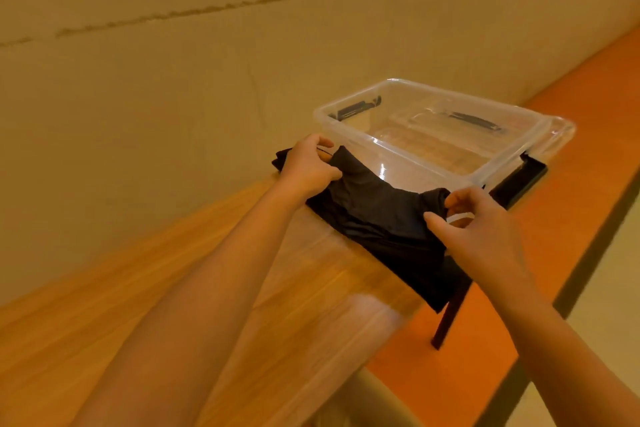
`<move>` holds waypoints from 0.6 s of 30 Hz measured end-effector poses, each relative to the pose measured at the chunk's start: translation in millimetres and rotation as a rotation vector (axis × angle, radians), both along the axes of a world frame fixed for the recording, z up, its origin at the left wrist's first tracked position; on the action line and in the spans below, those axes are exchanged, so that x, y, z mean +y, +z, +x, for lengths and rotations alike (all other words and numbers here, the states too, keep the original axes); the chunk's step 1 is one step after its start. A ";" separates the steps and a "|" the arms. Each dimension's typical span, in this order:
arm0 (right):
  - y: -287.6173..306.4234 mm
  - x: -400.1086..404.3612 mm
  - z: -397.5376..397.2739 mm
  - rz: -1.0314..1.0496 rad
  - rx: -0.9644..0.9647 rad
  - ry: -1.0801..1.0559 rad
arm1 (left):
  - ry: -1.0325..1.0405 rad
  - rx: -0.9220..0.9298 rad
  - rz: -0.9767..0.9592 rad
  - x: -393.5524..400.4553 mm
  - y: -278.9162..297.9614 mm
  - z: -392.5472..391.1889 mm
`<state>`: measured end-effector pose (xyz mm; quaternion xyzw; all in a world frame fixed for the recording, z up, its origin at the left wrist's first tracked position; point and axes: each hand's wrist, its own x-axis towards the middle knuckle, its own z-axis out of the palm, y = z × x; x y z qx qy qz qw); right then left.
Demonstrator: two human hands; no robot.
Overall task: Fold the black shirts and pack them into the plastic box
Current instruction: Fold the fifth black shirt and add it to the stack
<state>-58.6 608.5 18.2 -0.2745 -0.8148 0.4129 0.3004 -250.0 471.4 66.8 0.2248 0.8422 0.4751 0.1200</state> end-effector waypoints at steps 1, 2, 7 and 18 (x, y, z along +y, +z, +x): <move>-3.1 3.0 5.7 -0.004 -0.009 -0.029 | -0.022 -0.018 -0.010 10.5 -3.8 -3.3; -6.8 5.5 10.2 -0.012 -0.020 -0.053 | -0.040 -0.039 -0.021 20.0 -8.1 -6.0; -28.3 11.8 24.1 -0.063 -0.018 -0.111 | -0.064 -0.086 -0.040 49.0 -33.7 -13.6; -45.2 4.4 24.5 0.443 -0.059 -0.160 | -0.319 0.619 -0.126 38.6 -70.2 0.7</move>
